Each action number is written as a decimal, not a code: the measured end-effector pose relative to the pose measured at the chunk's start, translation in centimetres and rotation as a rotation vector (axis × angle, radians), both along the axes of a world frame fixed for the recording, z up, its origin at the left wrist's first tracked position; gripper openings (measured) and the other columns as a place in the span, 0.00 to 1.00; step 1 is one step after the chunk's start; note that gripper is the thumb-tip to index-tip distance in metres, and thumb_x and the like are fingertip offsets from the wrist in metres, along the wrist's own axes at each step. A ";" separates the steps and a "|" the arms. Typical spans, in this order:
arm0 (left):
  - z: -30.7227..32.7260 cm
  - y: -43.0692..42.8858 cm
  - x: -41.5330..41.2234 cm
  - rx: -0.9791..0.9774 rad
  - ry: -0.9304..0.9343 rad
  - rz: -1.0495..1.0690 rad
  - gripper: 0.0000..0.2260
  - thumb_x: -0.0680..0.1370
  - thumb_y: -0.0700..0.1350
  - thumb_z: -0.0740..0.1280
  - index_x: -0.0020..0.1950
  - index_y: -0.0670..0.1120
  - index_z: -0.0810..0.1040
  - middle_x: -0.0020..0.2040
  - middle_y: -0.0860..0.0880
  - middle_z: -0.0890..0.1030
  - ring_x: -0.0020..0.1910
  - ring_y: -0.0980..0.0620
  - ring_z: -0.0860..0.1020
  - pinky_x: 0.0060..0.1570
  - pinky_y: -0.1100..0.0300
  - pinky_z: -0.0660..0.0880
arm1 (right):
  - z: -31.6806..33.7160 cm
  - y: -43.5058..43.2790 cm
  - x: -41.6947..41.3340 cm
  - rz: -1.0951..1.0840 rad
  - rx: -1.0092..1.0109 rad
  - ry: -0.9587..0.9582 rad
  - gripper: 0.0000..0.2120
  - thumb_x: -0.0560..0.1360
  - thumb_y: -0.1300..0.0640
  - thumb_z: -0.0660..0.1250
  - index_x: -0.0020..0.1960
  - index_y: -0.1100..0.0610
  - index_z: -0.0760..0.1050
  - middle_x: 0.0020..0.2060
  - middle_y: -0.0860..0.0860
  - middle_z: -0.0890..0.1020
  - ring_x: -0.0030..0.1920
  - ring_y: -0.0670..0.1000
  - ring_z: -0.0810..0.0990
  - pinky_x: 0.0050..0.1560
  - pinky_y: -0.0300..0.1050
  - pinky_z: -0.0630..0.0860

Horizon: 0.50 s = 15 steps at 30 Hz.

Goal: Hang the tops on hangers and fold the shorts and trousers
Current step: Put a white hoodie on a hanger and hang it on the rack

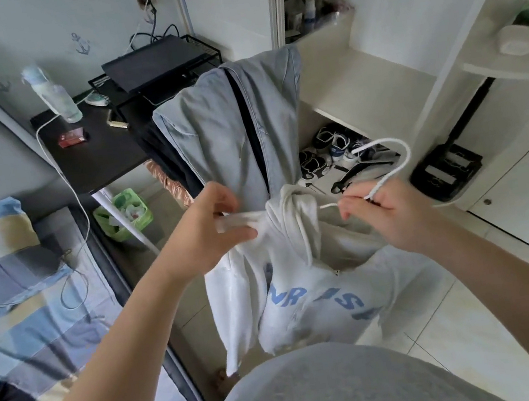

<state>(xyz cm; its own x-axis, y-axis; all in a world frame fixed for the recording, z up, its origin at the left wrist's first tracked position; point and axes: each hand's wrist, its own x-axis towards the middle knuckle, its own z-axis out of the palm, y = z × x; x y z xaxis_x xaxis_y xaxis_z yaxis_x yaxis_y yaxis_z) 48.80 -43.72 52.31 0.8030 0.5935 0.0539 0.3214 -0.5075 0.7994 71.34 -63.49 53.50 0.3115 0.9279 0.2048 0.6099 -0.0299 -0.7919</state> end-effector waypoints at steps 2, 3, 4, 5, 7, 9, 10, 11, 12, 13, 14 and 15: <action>-2.0 -0.5 -0.4 0.052 0.083 0.099 0.22 0.72 0.43 0.78 0.61 0.47 0.71 0.55 0.51 0.78 0.53 0.53 0.76 0.52 0.58 0.74 | 0.2 0.0 -0.1 -0.007 0.012 0.017 0.17 0.77 0.46 0.60 0.37 0.53 0.78 0.27 0.62 0.72 0.30 0.63 0.70 0.34 0.58 0.69; -3.0 -0.6 -0.7 0.101 0.107 0.149 0.21 0.74 0.42 0.76 0.63 0.47 0.70 0.55 0.51 0.78 0.54 0.51 0.76 0.53 0.54 0.74 | 0.3 0.0 0.0 -0.008 0.016 0.023 0.16 0.78 0.48 0.61 0.37 0.54 0.79 0.28 0.65 0.73 0.31 0.65 0.71 0.35 0.60 0.70; -3.9 -0.6 -1.0 0.151 0.106 0.207 0.18 0.76 0.40 0.72 0.62 0.47 0.70 0.54 0.49 0.79 0.53 0.47 0.76 0.51 0.50 0.74 | 0.5 -0.1 0.2 -0.008 0.015 0.022 0.15 0.78 0.49 0.61 0.37 0.54 0.79 0.29 0.65 0.73 0.31 0.65 0.72 0.36 0.61 0.70; -4.4 -0.5 -1.4 0.196 0.088 0.270 0.14 0.77 0.38 0.69 0.61 0.47 0.71 0.52 0.48 0.80 0.52 0.44 0.77 0.48 0.49 0.75 | 0.6 -0.2 0.4 -0.007 0.010 0.018 0.15 0.79 0.51 0.61 0.37 0.55 0.79 0.28 0.64 0.74 0.31 0.65 0.72 0.35 0.60 0.70; -4.8 0.0 -2.1 0.277 0.021 0.364 0.11 0.78 0.34 0.64 0.58 0.45 0.74 0.50 0.48 0.81 0.51 0.44 0.78 0.47 0.50 0.75 | 0.6 -0.5 0.7 0.004 -0.003 0.020 0.15 0.79 0.52 0.61 0.37 0.56 0.79 0.25 0.55 0.71 0.27 0.58 0.68 0.31 0.52 0.67; -4.6 0.7 -2.7 0.348 -0.049 0.428 0.12 0.77 0.32 0.62 0.56 0.45 0.75 0.47 0.50 0.81 0.47 0.47 0.79 0.44 0.54 0.74 | 0.6 -0.7 0.9 0.037 -0.054 0.013 0.16 0.78 0.51 0.61 0.37 0.57 0.78 0.24 0.53 0.69 0.26 0.50 0.64 0.29 0.45 0.62; -4.3 1.0 -2.8 0.385 -0.088 0.452 0.12 0.77 0.31 0.62 0.55 0.46 0.75 0.45 0.52 0.80 0.44 0.50 0.78 0.42 0.57 0.72 | 0.5 -0.8 0.9 0.055 -0.089 0.009 0.16 0.78 0.50 0.61 0.37 0.58 0.78 0.24 0.55 0.69 0.26 0.50 0.64 0.30 0.44 0.62; -4.0 1.3 -2.9 0.423 -0.121 0.460 0.12 0.77 0.32 0.61 0.54 0.47 0.75 0.43 0.53 0.78 0.42 0.52 0.76 0.39 0.58 0.70 | 0.4 -0.8 0.9 0.065 -0.116 0.009 0.16 0.78 0.50 0.61 0.37 0.58 0.78 0.24 0.56 0.69 0.26 0.51 0.64 0.29 0.44 0.61; -3.7 1.4 -2.8 0.454 -0.139 0.457 0.11 0.77 0.32 0.60 0.53 0.46 0.75 0.42 0.53 0.78 0.40 0.53 0.75 0.38 0.58 0.69 | 0.3 -0.8 0.8 0.064 -0.128 0.015 0.16 0.78 0.50 0.61 0.38 0.58 0.79 0.24 0.56 0.69 0.26 0.52 0.64 0.29 0.45 0.61; -3.5 1.6 -2.7 0.472 -0.135 0.452 0.11 0.77 0.32 0.60 0.53 0.45 0.76 0.42 0.52 0.78 0.41 0.52 0.75 0.38 0.58 0.69 | 0.2 -0.9 0.7 0.054 -0.124 0.024 0.16 0.78 0.51 0.61 0.38 0.58 0.79 0.23 0.54 0.68 0.26 0.51 0.64 0.29 0.45 0.61; -3.4 1.8 -2.5 0.476 -0.103 0.447 0.11 0.77 0.31 0.60 0.53 0.43 0.77 0.43 0.49 0.79 0.43 0.49 0.76 0.39 0.56 0.70 | 0.2 -0.9 0.5 0.040 -0.108 0.040 0.15 0.78 0.51 0.62 0.38 0.57 0.79 0.23 0.51 0.67 0.25 0.49 0.63 0.28 0.43 0.61; -3.3 2.1 -2.2 0.470 -0.048 0.441 0.12 0.77 0.30 0.60 0.54 0.41 0.78 0.47 0.47 0.80 0.46 0.45 0.77 0.42 0.54 0.72 | 0.1 -0.9 0.2 0.027 -0.087 0.058 0.14 0.78 0.52 0.62 0.38 0.56 0.79 0.22 0.48 0.67 0.25 0.47 0.62 0.28 0.42 0.60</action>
<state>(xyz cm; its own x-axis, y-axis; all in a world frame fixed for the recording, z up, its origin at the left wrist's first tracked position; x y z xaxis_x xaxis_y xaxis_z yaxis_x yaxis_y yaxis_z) 46.65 -41.66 48.98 0.4795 0.7716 0.4180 0.5494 -0.6354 0.5426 71.56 -64.41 53.60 0.2950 0.9497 0.1055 0.5645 -0.0841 -0.8211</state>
